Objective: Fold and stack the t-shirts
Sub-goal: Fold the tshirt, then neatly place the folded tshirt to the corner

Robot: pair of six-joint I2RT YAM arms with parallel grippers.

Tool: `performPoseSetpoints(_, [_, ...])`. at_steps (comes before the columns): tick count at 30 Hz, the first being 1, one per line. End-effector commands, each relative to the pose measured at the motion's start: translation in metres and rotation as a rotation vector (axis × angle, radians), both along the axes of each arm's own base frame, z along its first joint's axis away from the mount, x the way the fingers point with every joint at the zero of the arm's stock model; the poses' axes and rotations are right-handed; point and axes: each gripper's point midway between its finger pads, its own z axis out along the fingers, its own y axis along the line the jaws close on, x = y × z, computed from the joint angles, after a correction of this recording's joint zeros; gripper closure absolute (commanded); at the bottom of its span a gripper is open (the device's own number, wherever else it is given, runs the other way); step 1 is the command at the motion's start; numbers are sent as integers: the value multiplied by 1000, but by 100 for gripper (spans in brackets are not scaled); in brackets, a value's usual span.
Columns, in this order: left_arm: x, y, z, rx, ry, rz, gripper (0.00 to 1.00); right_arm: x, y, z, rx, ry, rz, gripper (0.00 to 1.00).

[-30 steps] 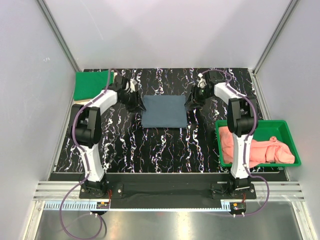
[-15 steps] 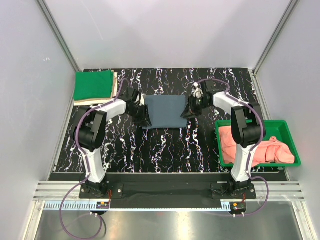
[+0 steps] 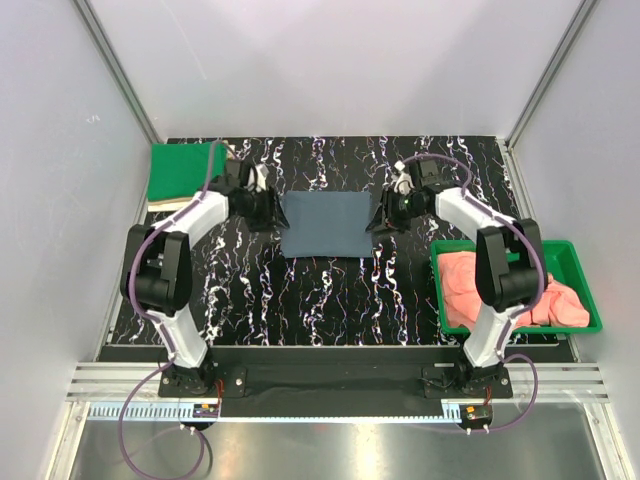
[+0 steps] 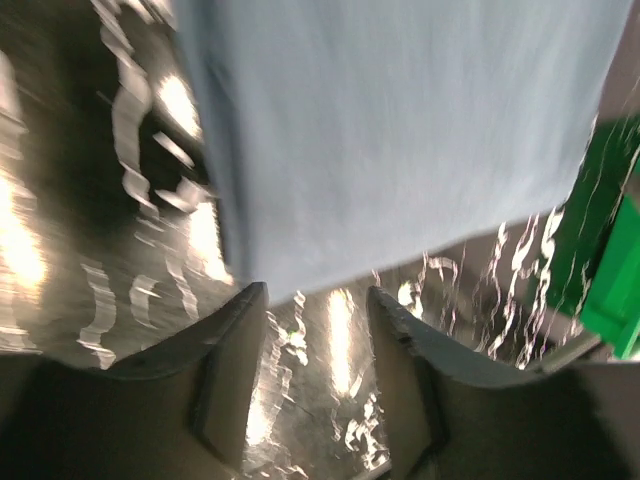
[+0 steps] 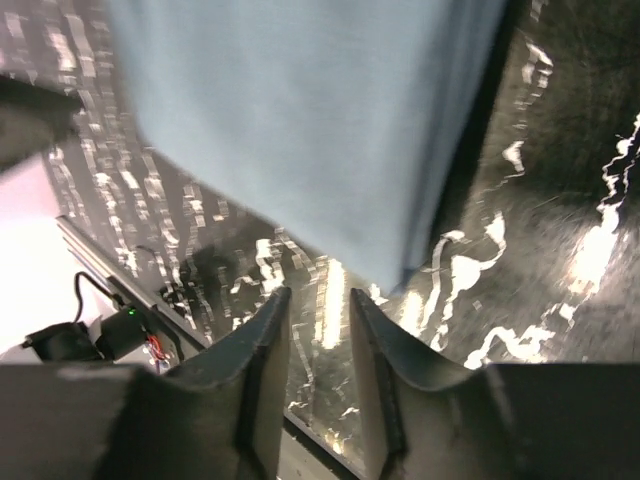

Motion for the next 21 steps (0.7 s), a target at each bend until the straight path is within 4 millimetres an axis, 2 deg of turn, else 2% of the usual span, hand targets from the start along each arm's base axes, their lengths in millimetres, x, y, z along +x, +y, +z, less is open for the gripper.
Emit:
performPoseSetpoints(1, [38,11,30,16,-136,0,46,3,-2,39,23,-104,-17,60])
performPoseSetpoints(2, [49,10,39,13,-169,-11,43,2,-2,39,23,-99,-25,55])
performPoseSetpoints(3, [54,10,39,12,-175,-13,40,2,-3,41,20,-102,-31,53])
performPoseSetpoints(4, [59,7,30,3,-155,-29,36,2,-3,45,25,-113,-33,51])
performPoseSetpoints(5, [69,3,38,-7,-184,-43,35,2,-2,49,29,-117,-36,48])
performPoseSetpoints(6, [74,1,35,-11,-182,-46,34,2,-2,56,38,-131,-35,41])
performPoseSetpoints(7, [79,0,24,-8,-167,-52,33,2,-2,59,39,-137,-37,38])
performPoseSetpoints(8, [87,-1,27,-5,-183,-55,32,3,-1,64,43,-149,-39,30])
performPoseSetpoints(9, [91,1,22,8,-182,-52,32,3,-3,72,43,-173,-44,10])
performPoseSetpoints(10, [93,1,9,17,-159,-53,32,3,-3,77,48,-184,-46,4])
performPoseSetpoints(11, [98,2,7,18,-161,-54,32,3,-3,82,50,-194,-48,0])
performPoseSetpoints(15, [100,1,-17,21,-126,-68,32,0,-2,100,66,-238,-41,0])
performPoseSetpoints(16, [100,2,-28,26,-105,-68,32,0,-2,101,65,-242,-41,0])
performPoseSetpoints(21, [102,2,-51,39,-74,-62,32,1,0,97,74,-235,-24,0])
